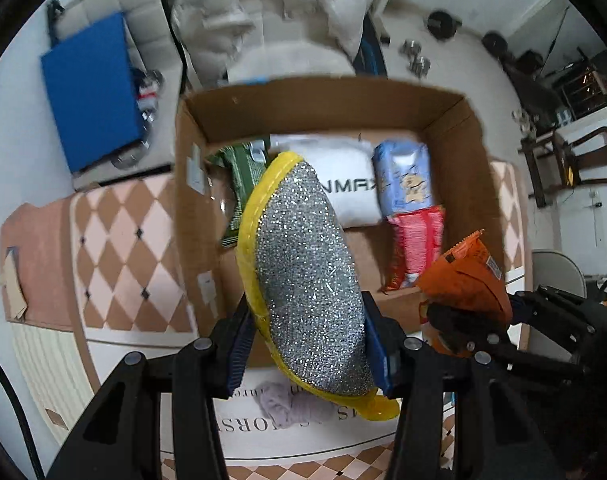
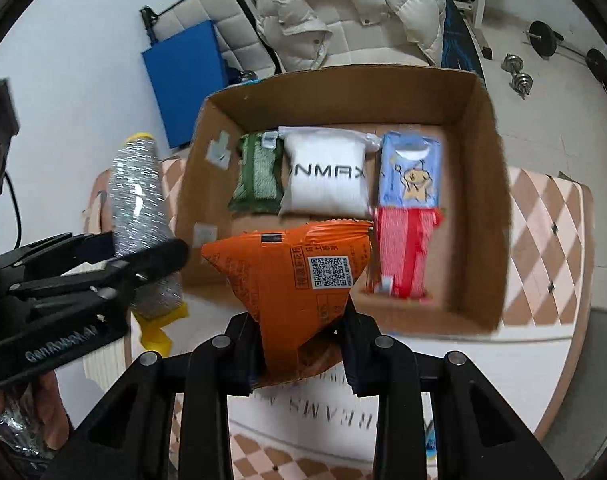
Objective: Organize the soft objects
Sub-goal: 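Place the scrubber and orange bag into the box and open both tools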
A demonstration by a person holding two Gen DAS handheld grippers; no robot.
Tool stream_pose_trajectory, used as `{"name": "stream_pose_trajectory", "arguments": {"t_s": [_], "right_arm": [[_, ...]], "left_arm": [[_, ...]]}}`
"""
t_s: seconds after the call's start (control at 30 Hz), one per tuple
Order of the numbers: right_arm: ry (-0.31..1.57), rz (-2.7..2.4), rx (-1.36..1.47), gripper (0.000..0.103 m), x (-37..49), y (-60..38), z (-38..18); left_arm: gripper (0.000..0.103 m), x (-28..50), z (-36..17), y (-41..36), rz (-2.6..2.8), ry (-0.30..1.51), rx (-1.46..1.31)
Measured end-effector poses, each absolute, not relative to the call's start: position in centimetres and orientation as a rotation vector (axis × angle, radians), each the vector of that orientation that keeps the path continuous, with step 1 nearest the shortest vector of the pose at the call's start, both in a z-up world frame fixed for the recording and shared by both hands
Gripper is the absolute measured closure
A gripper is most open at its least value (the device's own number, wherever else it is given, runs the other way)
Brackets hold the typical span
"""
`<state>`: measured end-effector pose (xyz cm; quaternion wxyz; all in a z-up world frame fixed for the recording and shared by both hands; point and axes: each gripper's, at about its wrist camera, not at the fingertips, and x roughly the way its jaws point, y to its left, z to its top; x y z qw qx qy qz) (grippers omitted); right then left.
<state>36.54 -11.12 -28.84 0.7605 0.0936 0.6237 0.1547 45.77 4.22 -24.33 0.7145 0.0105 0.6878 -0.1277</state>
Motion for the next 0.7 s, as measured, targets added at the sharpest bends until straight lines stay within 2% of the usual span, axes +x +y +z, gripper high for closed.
{"name": "stream_pose_trajectory", "arguments": {"t_s": [0.2,0.4,0.63,0.67,0.7], "right_arm": [[1.439,0.3,0.17,0.069,40.4,-9.8,-36.1],[1.512,0.283,0.186,0.069,42.4,-10.0,-40.7],[1.562,0.276,0.174,0.068,43.4,-9.7,-41.5],[1.568,0.274,0.174,0.067,43.6,-9.7,-41.4],[1.576,0.282,0.177,0.061,43.8,-9.6,-41.3]], "left_arm": [[0.056,48.6,-29.1,3.6,-0.294,1.652,0.048],[0.056,49.9,-32.6,3.5,-0.302,1.735,0.031],[0.051,49.2,-34.6,4.0,-0.318,1.8,-0.001],[0.051,49.1,-34.8,4.3,-0.306,1.813,-0.001],[0.051,49.0,-34.7,4.4,-0.298,1.806,0.009]]}}
